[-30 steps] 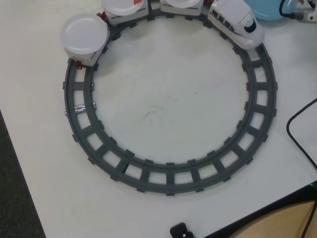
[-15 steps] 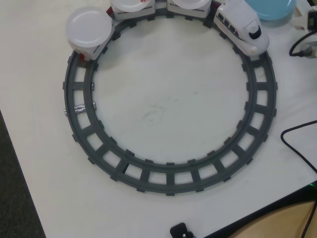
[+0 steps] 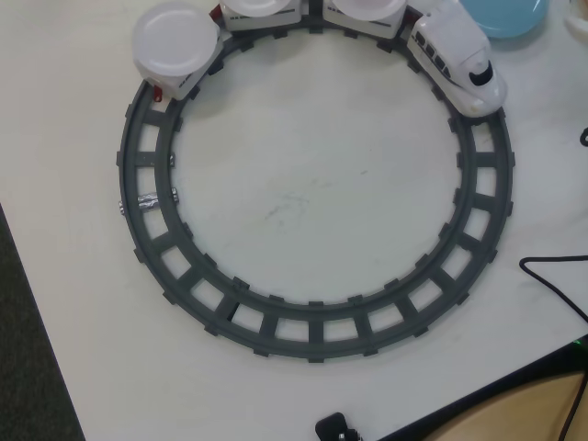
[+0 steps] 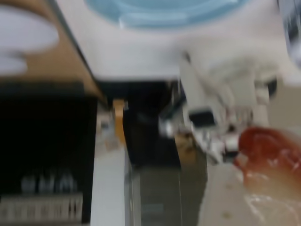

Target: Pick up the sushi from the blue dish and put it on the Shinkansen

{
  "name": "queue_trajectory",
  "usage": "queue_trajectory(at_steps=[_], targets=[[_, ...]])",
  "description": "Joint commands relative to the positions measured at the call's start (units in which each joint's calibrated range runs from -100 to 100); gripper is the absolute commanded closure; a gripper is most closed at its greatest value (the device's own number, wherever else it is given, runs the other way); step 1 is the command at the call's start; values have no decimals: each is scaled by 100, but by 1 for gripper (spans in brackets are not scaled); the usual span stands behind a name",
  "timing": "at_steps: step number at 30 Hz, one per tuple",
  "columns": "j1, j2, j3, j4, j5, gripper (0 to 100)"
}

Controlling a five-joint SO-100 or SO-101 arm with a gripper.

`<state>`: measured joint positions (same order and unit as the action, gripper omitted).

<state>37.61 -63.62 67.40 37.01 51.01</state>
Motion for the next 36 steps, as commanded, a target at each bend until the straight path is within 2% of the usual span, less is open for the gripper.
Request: queue_trajectory(at_steps=[1, 8, 13, 20, 36], targets=[[-267, -1183, -35, 60, 49, 98], [-760, -1834, -35, 52, 49, 98], [-698, -1826, 37, 60, 49, 98], [-751, -1909, 926, -17, 49, 98], [-760, -1909, 1034, -17, 49, 98]])
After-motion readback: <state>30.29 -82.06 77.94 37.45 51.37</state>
